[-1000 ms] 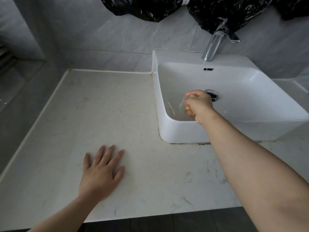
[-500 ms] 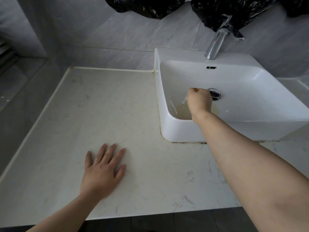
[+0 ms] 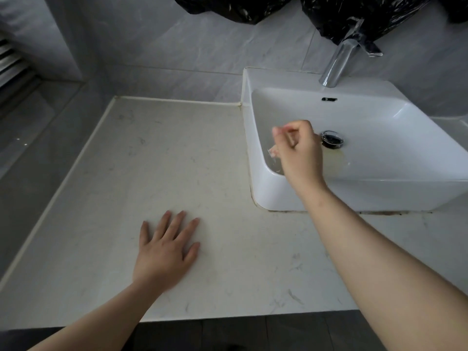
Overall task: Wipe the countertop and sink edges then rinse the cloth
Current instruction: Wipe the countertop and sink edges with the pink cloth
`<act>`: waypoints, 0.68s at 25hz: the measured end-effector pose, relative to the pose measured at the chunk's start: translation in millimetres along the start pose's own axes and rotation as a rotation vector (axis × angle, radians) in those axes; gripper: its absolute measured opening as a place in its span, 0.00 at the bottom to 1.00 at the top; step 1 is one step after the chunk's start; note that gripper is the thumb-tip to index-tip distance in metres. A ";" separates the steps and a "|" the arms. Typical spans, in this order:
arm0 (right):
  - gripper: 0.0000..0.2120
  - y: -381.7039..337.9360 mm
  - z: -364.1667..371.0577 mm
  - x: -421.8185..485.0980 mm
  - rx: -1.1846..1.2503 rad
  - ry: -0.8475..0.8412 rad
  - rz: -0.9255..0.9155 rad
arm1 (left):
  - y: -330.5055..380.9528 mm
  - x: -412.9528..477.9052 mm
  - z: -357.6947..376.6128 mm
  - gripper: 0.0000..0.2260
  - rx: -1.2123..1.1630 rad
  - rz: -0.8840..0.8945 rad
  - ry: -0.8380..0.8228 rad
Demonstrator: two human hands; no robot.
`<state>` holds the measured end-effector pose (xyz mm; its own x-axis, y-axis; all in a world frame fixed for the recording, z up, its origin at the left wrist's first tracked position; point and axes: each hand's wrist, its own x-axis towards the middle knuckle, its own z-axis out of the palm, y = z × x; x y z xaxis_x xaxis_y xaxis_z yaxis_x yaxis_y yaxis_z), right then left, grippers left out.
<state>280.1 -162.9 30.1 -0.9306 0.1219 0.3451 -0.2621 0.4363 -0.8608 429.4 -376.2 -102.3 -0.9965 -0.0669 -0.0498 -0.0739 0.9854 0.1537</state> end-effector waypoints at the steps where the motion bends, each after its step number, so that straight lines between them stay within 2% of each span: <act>1: 0.12 -6.2 5.8 -17.0 0.054 -0.078 -0.057 | -0.3 0.2 -1.0 0.32 -0.004 0.003 -0.007; 3: 0.18 -4.5 24.8 -58.6 0.013 -0.273 -0.088 | -2.6 1.4 -2.0 0.33 -0.012 0.014 -0.028; 5: 0.20 15.3 41.8 -93.6 -0.079 -0.393 0.084 | -4.6 2.1 -4.0 0.35 -0.038 0.012 -0.046; 7: 0.16 41.0 48.6 -104.8 -0.042 -0.354 0.361 | -8.2 2.9 -8.3 0.38 -0.029 0.029 -0.063; 9: 0.12 49.7 48.6 -107.3 0.024 -0.353 0.520 | -16.7 2.7 -12.7 0.40 0.008 0.037 -0.083; 13: 0.23 50.2 42.1 -109.2 0.197 -0.504 0.624 | -42.0 -2.1 -15.1 0.39 0.021 -0.018 -0.087; 14: 0.21 52.8 38.5 -110.3 0.174 -0.501 0.631 | -45.1 -4.5 -14.6 0.40 0.019 -0.012 -0.085; 17: 0.06 59.1 32.1 -110.7 -0.045 -0.446 0.539 | -47.5 -8.1 -11.6 0.40 0.023 -0.001 -0.081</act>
<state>359.4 -179.2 -71.0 -0.9465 -0.0413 -0.3201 0.2673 0.4554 -0.8492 440.5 -424.2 -97.7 -0.9900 -0.0554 -0.1299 -0.0726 0.9887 0.1311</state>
